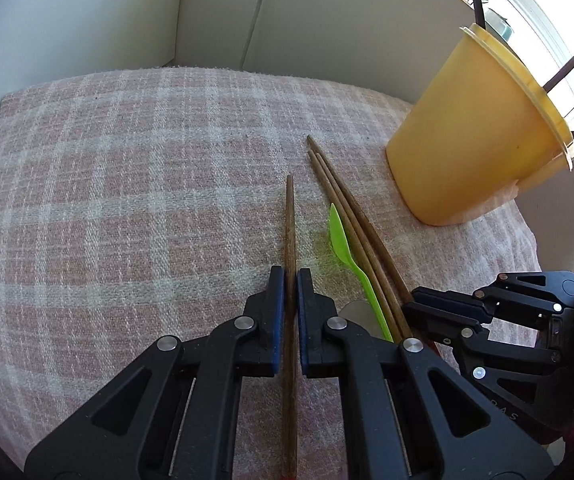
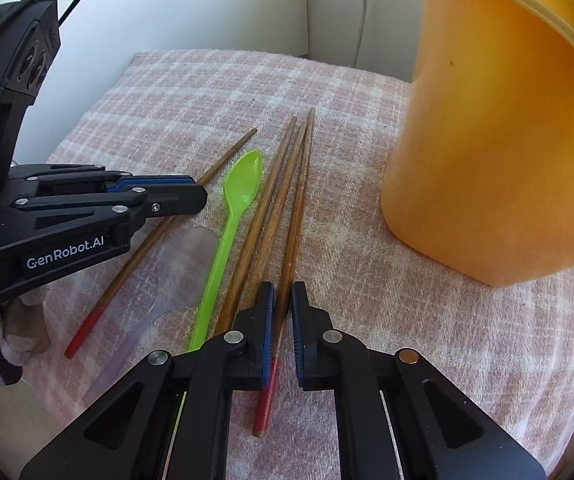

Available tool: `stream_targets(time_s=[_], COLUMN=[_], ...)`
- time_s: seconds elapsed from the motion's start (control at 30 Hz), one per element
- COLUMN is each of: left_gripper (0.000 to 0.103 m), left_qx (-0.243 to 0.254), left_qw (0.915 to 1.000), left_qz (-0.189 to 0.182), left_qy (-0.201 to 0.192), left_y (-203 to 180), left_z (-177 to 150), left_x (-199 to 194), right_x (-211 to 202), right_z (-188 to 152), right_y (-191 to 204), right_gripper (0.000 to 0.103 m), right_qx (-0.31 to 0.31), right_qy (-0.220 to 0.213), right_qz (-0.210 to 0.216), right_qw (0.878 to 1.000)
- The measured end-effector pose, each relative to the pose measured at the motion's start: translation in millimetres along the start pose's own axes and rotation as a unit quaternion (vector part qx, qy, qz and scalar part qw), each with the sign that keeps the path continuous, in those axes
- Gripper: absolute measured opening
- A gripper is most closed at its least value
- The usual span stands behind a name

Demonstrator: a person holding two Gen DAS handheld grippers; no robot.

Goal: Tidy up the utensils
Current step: 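Close the right tool on a wooden red-tipped chopstick while the left tool grasps another wooden chopstick, then lift both held chopsticks upright and lower them into the yellow bucket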

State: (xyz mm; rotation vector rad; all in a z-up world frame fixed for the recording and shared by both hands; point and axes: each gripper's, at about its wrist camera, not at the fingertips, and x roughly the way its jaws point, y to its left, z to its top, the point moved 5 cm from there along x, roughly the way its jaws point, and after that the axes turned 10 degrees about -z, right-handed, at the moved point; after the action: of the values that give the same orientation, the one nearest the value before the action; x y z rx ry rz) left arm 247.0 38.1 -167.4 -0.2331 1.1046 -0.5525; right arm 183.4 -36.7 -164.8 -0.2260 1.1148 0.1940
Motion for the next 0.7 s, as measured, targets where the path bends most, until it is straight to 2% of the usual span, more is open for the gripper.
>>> stream_targets(time_s=[0.1, 0.27, 0.57, 0.7], left_gripper=[0.004, 0.004, 0.004, 0.004], left_qx=[-0.017, -0.023, 0.005, 0.024], left_qw=[0.9995, 0.9973, 0.9929, 0.9896], left_qz=[-0.016, -0.038, -0.052, -0.056], left_qy=[-0.023, -0.058, -0.107, -0.130], left_y=[1, 3, -16, -33], left_z=[0, 2, -2, 1], left_x=[-12, -45, -101, -120], right_x=[-7, -31, -87, -118], right_z=[-3, -8, -23, -28], right_y=[-2, -7, -25, -32], right_gripper=[0.006, 0.005, 0.005, 0.005], right_qx=[0.001, 0.011, 0.033, 0.041], right_qy=[-0.007, -0.045, -0.114, -0.160], right_qz=[0.012, 0.033, 0.064, 0.085], right_qw=[1.000, 0.998, 0.991, 0.983])
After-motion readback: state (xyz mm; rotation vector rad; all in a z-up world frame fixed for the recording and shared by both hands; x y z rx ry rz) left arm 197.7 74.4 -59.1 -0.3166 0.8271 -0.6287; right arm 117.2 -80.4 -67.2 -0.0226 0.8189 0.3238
